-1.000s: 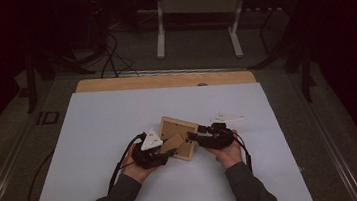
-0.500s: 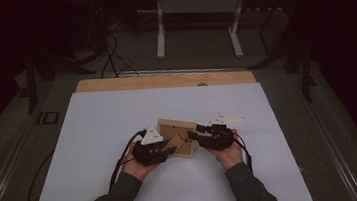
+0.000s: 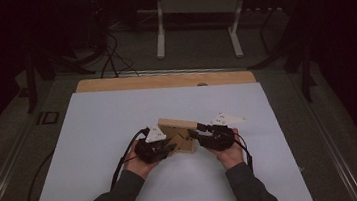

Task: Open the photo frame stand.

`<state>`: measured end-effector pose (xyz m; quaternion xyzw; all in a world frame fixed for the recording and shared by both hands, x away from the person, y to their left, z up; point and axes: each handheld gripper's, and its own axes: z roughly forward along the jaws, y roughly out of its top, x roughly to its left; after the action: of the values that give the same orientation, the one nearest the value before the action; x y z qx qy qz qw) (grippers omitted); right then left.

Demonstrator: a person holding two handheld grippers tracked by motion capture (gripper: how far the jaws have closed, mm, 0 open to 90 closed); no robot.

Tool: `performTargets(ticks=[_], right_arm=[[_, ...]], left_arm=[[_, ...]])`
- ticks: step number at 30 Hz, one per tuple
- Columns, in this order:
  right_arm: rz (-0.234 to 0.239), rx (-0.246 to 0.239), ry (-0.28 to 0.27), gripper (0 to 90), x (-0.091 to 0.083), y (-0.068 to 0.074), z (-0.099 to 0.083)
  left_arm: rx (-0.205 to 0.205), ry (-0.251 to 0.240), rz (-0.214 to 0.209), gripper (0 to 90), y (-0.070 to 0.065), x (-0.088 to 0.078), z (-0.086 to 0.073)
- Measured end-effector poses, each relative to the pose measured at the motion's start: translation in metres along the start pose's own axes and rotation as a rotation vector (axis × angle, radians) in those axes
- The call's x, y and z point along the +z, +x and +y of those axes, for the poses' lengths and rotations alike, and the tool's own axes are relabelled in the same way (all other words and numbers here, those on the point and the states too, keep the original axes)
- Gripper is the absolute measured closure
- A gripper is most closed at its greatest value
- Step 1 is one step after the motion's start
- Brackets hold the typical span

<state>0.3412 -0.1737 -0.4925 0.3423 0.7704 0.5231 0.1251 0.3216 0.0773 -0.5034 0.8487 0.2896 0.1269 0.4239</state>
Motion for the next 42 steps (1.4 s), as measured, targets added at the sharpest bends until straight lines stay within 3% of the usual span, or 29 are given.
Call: performTargets(ticks=[20,42], right_arm=[[-0.047,-0.028,-0.01,57.5,-0.003,0.0,0.001],[-0.035,-0.041,-0.01,57.5,-0.003,0.001,0.001]], left_arm=[[0.034,0.012,0.046,74.7,0.006,0.012,0.007],[0.066,0.014,0.069,73.2,0.011,0.016,0.008]])
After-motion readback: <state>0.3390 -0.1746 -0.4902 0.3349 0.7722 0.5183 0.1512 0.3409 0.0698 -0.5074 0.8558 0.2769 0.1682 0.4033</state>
